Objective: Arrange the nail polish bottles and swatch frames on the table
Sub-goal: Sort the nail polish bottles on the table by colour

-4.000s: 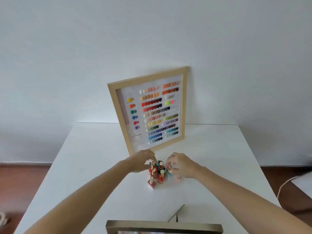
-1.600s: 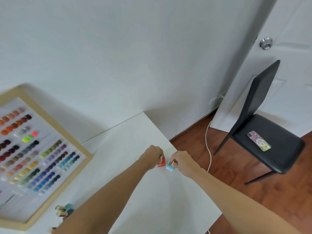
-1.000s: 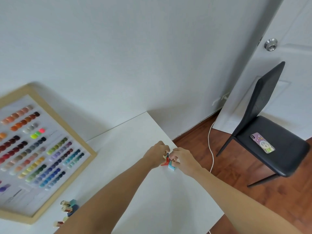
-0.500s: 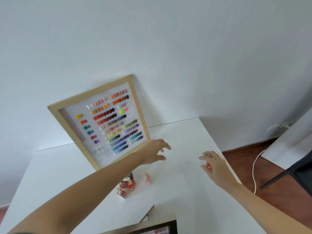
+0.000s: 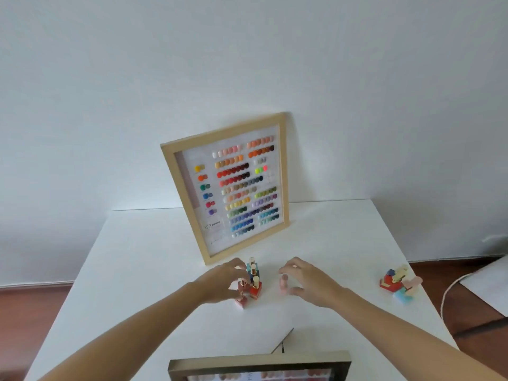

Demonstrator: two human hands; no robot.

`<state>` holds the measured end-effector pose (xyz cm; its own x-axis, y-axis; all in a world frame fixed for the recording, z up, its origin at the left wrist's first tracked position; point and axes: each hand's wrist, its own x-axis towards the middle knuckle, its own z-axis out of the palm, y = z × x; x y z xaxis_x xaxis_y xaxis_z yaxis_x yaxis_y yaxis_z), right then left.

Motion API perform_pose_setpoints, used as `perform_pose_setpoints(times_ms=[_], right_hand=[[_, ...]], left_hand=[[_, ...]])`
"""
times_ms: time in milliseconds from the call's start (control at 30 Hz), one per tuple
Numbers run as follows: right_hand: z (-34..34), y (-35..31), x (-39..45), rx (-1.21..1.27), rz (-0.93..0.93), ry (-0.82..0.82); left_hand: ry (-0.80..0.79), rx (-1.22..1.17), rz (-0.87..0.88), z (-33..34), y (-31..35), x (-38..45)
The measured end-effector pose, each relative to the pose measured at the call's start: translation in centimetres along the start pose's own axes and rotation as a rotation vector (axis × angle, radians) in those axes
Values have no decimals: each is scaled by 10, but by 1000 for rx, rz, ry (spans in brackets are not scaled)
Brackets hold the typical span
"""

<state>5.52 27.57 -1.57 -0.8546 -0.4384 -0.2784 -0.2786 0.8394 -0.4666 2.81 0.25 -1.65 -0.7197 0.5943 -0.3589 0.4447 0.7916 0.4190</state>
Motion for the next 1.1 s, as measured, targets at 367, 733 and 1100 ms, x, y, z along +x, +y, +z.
perform_pose_setpoints(times_ms=[367, 733, 1100], right_hand=[[15, -23, 33, -87, 40, -140], [28, -49, 47, -137, -58, -111], [26, -53, 50, -266, -100, -138]], left_hand=[[-10, 42, 31, 29, -15, 10], [32, 44, 26, 33, -22, 4], [-7, 95, 100, 21, -17, -3]])
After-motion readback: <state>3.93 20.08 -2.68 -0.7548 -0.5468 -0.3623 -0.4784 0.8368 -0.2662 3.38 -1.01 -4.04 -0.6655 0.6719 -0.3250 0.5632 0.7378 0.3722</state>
